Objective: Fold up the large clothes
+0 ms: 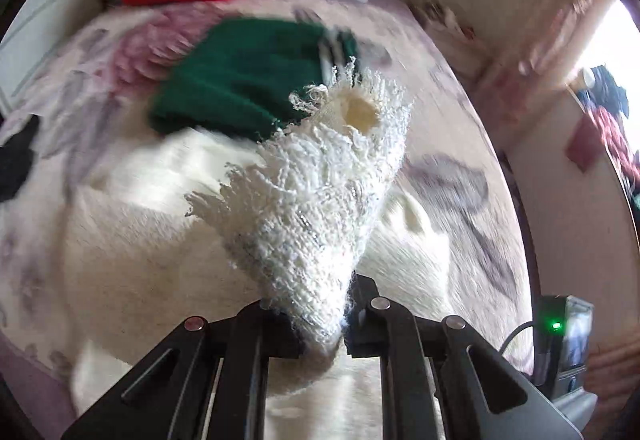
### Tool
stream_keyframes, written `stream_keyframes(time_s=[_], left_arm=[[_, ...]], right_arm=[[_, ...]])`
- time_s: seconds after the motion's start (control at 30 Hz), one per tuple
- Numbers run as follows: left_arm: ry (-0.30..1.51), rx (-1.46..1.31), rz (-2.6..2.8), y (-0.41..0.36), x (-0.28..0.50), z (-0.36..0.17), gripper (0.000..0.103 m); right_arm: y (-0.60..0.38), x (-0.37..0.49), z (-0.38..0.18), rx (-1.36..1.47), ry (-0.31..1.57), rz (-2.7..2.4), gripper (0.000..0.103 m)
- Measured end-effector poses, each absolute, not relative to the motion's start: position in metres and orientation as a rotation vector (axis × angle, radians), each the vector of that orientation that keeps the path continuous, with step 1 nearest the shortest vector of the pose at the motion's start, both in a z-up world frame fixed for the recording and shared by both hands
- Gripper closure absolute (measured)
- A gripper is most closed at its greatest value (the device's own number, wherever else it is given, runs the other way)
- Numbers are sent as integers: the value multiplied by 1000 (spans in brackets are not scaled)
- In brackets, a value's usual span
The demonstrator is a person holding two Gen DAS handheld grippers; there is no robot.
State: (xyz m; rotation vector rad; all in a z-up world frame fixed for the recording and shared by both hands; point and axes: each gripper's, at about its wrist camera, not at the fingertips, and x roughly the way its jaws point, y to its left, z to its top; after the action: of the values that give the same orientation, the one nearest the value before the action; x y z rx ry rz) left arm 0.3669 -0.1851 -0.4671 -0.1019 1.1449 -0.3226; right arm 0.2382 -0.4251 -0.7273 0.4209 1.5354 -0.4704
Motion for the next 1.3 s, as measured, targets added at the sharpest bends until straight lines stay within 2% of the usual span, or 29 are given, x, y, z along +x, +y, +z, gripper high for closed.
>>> stream_keyframes(time_s=[0.13,0.23,0.3,0.33,0.5,0.6,0.73,0.8,0.83,0.87,0.9,0.97,1.0,1.13,1.23,1.3], left_arm=[[1302,-45,-384,-232,371,-516,84],[1362,-20,-421,-241,367,-531,60],[1370,-30,-429,-231,363,-526,28],[1369,-36,-433,-224,364,-521,19],[1417,45,-384,-176,342,-526,19],[1433,79,-292,-129,334,-529,19],[1413,48,-121,-48,339,-517,19],[1387,60,-33,-13,348,-516,19],[1378,73,22,4,355,-517,19],[1370,78,60,13,362,-519,19],[1365,73,90,21,369,-521,19],[1352,17,132,36,385,-519,19],[1347,-19,134,38,392,-518,19],[1312,-67,126,34,411,-516,19],[1379,37,167,24,427,-557,19],[1481,7,177,28,437,-588,17]], right_arm=[[-462,211,-729,533,1538,-516,19],[-489,200,-730,639,1520,-524,19],[-500,194,-724,722,1486,-513,19],[-506,194,-722,779,1459,-496,19],[-503,214,-707,1027,1342,-332,19],[-463,243,-695,1057,1321,-221,19],[-435,284,-719,1056,1389,-126,19],[-419,303,-737,970,1486,-143,20],[-415,308,-743,914,1511,-161,35],[-406,313,-744,847,1518,-187,55],[-397,318,-743,790,1535,-202,85],[-386,323,-731,712,1519,-232,89],[-382,326,-716,660,1478,-244,97],[-377,343,-675,555,1360,-272,97],[-372,358,-703,471,1514,-264,96],[-375,363,-722,537,1611,-277,93]])
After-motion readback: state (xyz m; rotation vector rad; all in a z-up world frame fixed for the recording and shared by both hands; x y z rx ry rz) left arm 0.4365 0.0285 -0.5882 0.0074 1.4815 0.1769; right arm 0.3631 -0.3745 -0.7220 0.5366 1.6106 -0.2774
